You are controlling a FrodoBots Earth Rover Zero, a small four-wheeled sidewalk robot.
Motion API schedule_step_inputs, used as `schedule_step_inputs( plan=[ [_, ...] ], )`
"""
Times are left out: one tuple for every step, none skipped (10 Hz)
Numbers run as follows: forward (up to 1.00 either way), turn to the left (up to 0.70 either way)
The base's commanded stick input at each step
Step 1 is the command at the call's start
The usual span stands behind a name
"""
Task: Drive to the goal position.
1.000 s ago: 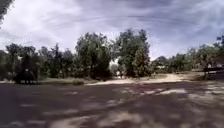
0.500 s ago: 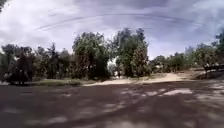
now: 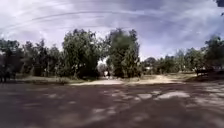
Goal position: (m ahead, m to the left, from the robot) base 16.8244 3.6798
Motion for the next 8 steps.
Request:
schedule_step_inputs(
  plan=[
    [0.7,-0.01],
    [0.7,-0.01],
    [0.7,-0.01],
    [0.7,-0.01],
    [0.7,-0.01],
    [0.7,0.0],
    [0.7,0.16],
    [0.7,0.33]
  ],
)
